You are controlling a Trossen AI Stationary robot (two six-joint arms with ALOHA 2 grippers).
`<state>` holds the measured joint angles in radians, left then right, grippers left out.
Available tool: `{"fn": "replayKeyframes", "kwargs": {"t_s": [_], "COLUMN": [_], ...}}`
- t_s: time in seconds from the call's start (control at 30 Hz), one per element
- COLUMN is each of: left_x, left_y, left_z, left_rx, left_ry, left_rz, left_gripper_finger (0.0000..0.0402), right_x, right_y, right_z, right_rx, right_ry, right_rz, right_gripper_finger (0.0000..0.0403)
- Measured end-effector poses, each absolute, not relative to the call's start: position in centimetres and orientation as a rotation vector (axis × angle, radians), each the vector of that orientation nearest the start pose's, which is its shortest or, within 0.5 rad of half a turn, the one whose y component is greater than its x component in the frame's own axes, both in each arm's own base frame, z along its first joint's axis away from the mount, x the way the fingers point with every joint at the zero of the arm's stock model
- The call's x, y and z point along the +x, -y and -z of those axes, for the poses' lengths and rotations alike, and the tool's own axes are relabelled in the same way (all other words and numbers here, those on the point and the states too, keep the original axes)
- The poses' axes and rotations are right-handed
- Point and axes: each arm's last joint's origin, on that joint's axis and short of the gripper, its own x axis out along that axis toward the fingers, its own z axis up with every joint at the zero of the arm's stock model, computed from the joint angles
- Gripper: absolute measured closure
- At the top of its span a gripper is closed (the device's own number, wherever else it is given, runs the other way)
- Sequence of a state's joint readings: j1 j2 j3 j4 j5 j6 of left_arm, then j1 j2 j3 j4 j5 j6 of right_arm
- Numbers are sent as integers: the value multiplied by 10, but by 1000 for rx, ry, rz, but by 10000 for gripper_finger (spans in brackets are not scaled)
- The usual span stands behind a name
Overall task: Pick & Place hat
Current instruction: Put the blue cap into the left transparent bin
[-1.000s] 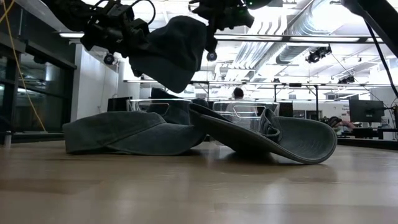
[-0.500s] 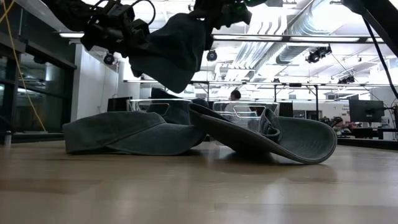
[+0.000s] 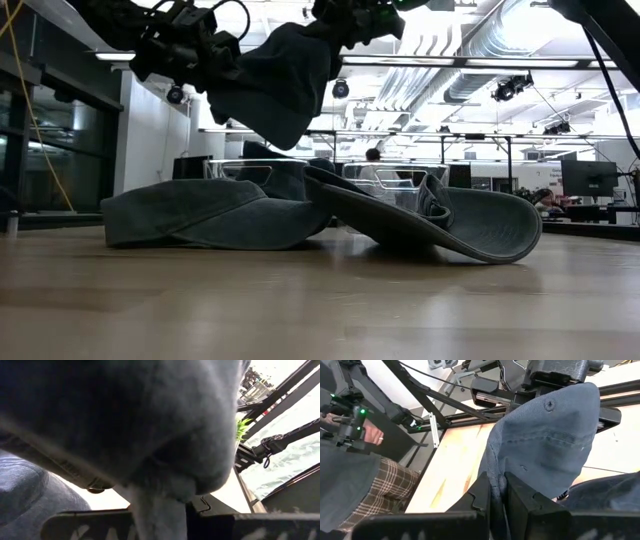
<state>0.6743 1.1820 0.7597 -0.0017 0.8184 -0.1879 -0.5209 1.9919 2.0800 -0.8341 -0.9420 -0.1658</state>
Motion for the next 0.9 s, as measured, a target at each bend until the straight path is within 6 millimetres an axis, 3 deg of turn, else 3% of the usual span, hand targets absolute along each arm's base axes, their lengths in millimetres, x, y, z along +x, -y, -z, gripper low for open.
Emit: {"fn": "replayKeyframes", "kwargs": {"t_s": [0.13, 0.23, 0.6, 0.73, 0.9], "left_x": [207, 207, 206, 195, 166], "left_y": [-139, -139, -138, -142, -151], "left_z": [-266, -266, -267, -276, -288], "left_rx": [-462, -461, -467, -449, -478], "left_ry": [-326, -326, -323, -284, -243], "left_rz": [92, 89, 91, 63, -30], "left_gripper_finger": [395, 369, 181, 141, 129], "right_x": [384, 384, 384, 385, 387], "right_y": [193, 194, 194, 196, 198], "right_z": [-368, -368, -367, -368, -369], "right_rx": [340, 339, 324, 309, 293], "right_ry": [-524, -525, -540, -531, -536], "right_rz": [-435, -430, -387, -364, -292], "right_gripper_finger": [376, 376, 376, 376, 376]}}
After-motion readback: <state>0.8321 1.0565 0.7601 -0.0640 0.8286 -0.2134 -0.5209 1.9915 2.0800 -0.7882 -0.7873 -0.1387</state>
